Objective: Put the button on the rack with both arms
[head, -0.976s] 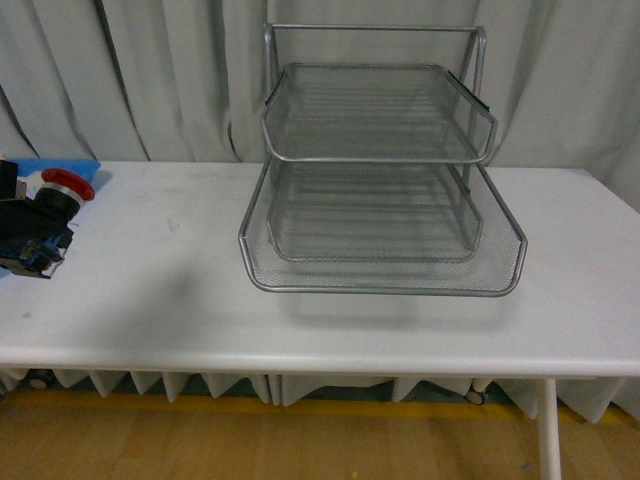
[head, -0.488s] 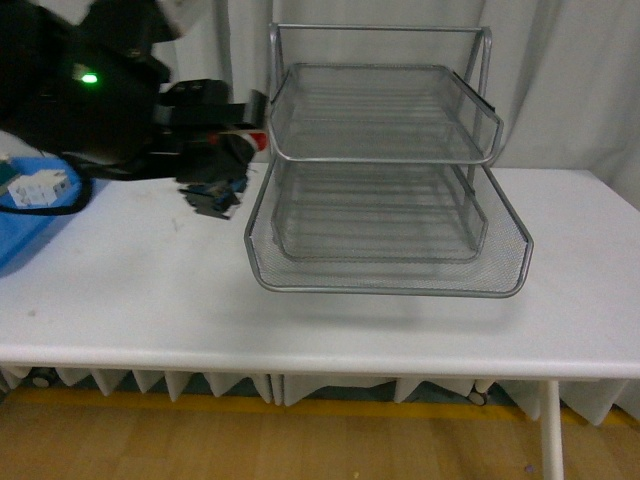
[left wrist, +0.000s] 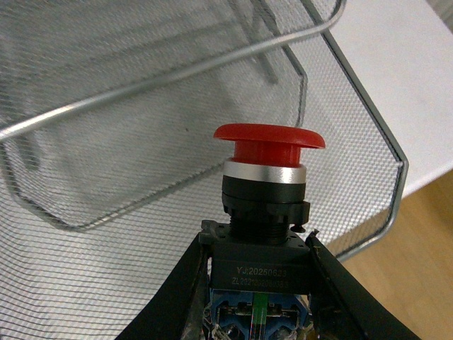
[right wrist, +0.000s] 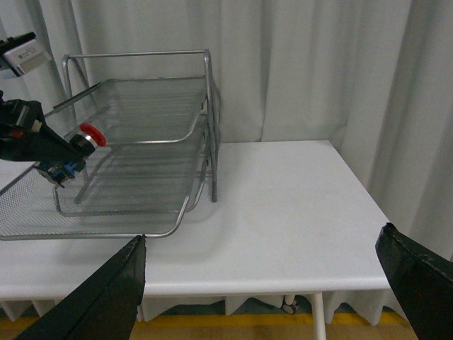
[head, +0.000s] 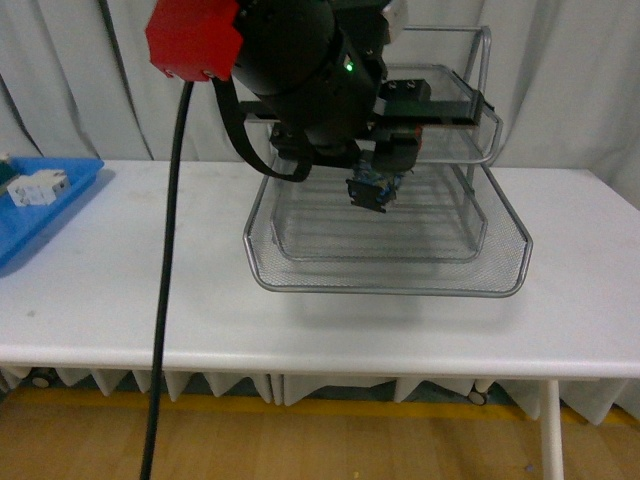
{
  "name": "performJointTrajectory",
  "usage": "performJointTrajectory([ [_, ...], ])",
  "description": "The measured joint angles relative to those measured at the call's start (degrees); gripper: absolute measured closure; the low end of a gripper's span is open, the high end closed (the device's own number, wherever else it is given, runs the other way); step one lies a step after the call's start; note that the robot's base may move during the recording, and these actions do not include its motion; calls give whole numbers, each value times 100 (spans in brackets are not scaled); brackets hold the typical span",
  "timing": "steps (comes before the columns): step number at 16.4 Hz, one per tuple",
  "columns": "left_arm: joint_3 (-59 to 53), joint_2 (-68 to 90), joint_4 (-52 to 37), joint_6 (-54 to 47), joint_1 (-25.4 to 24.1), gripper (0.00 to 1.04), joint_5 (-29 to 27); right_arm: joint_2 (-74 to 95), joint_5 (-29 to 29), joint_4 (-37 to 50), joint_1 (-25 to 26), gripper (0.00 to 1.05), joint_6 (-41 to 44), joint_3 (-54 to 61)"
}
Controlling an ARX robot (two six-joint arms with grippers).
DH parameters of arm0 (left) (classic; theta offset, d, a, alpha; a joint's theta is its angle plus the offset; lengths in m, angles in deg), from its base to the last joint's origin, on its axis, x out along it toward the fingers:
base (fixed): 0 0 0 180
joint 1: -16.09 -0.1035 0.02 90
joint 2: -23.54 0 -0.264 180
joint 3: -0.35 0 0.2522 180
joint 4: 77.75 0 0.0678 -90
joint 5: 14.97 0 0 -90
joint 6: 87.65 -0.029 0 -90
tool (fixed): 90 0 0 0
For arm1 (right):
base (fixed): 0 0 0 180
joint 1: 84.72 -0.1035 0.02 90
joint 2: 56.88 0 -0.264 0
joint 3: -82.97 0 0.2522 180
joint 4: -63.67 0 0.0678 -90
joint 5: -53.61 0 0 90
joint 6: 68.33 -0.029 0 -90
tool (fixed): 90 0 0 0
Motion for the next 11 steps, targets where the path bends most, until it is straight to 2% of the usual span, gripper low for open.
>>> performJointTrajectory([
  [4,173,291,260,-236,197,71,-46,0,0,0,0,6,0,0],
  [11,1617,1515,1032,-332,321,71,-584,0,0,0,0,6,0,0],
])
